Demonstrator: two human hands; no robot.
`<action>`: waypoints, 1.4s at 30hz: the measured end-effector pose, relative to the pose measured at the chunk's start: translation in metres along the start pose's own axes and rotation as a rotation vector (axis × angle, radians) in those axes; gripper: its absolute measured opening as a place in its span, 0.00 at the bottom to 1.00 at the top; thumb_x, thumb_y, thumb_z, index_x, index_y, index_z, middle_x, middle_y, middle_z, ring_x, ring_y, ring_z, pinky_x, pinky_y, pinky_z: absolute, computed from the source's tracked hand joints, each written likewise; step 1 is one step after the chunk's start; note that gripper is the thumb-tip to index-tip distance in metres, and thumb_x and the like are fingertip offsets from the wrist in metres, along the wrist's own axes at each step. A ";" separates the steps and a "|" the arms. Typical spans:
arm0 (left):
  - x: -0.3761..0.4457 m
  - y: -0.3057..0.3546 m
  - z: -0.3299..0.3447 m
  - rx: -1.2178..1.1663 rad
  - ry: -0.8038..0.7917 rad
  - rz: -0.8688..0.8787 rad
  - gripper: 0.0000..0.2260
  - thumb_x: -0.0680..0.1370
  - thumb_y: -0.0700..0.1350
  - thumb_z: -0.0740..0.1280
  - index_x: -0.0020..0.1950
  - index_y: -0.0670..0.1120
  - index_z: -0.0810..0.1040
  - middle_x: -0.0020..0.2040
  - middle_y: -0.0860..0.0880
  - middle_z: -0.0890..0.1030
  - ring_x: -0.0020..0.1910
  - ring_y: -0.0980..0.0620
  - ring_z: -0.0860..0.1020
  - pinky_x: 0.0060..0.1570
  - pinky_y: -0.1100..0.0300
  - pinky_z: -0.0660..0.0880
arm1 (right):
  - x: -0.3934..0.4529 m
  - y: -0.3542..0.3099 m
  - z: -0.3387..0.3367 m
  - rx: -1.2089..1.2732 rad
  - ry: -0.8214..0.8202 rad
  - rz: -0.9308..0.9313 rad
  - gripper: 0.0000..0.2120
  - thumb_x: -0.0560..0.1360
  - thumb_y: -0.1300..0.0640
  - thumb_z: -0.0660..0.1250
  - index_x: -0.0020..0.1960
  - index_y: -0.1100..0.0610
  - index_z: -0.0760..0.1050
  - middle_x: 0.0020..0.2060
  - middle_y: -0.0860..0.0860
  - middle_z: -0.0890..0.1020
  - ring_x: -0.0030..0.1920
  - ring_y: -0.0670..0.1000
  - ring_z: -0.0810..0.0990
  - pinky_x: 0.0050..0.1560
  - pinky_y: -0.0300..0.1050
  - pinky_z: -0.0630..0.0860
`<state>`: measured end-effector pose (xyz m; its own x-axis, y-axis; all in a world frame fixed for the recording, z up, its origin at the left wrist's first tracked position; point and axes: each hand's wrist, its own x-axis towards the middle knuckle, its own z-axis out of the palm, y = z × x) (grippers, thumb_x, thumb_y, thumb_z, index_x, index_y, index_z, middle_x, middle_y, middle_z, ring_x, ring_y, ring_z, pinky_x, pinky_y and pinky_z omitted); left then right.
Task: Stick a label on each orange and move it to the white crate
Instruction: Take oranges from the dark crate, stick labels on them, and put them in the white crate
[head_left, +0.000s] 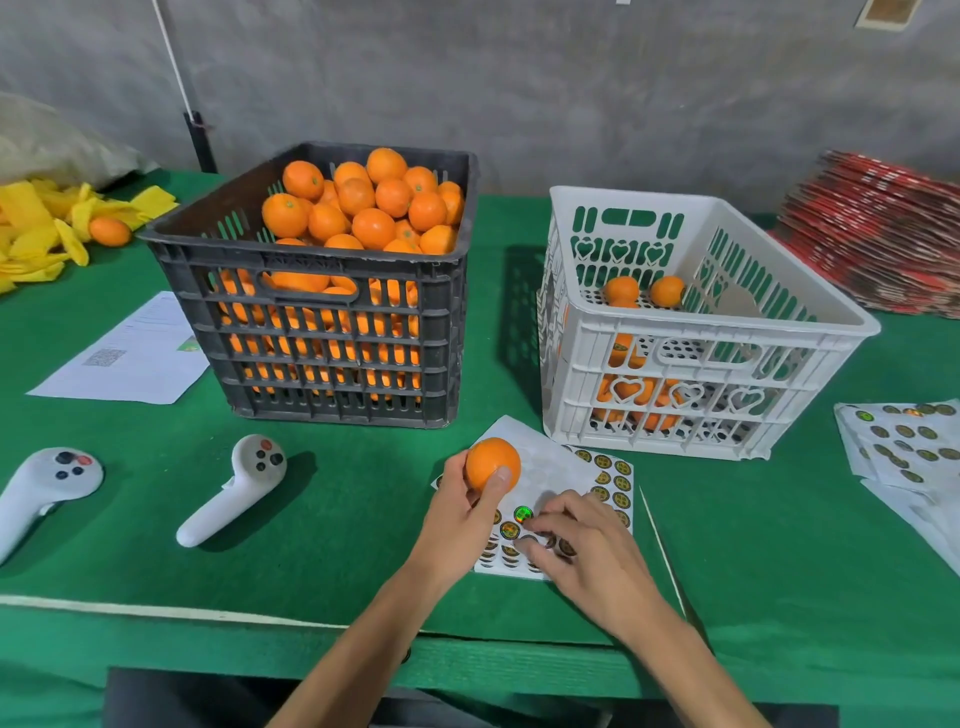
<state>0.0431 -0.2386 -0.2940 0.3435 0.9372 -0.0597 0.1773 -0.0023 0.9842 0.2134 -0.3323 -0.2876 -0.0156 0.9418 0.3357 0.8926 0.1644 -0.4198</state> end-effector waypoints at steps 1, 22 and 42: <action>0.000 0.000 0.000 0.001 0.005 -0.002 0.28 0.78 0.67 0.64 0.72 0.54 0.68 0.58 0.57 0.80 0.50 0.69 0.79 0.45 0.71 0.72 | -0.002 0.001 0.000 0.006 -0.025 0.009 0.19 0.77 0.36 0.68 0.60 0.46 0.83 0.56 0.38 0.77 0.56 0.41 0.74 0.61 0.42 0.70; -0.015 0.003 -0.011 0.098 0.086 -0.023 0.21 0.83 0.63 0.61 0.70 0.54 0.63 0.54 0.53 0.78 0.43 0.58 0.79 0.36 0.72 0.71 | -0.003 -0.020 0.011 -0.039 0.044 -0.035 0.13 0.77 0.42 0.71 0.55 0.48 0.86 0.55 0.40 0.82 0.57 0.45 0.79 0.63 0.48 0.73; -0.021 0.013 -0.040 -0.699 0.151 -0.206 0.15 0.75 0.47 0.69 0.59 0.44 0.72 0.69 0.35 0.72 0.58 0.40 0.84 0.51 0.49 0.83 | 0.002 -0.026 0.002 -0.035 0.136 -0.138 0.10 0.80 0.51 0.66 0.50 0.54 0.86 0.47 0.44 0.84 0.43 0.41 0.80 0.43 0.42 0.82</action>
<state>0.0015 -0.2445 -0.2730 0.2270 0.9327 -0.2803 -0.4208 0.3535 0.8354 0.1896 -0.3342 -0.2775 -0.0802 0.8621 0.5004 0.9014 0.2770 -0.3327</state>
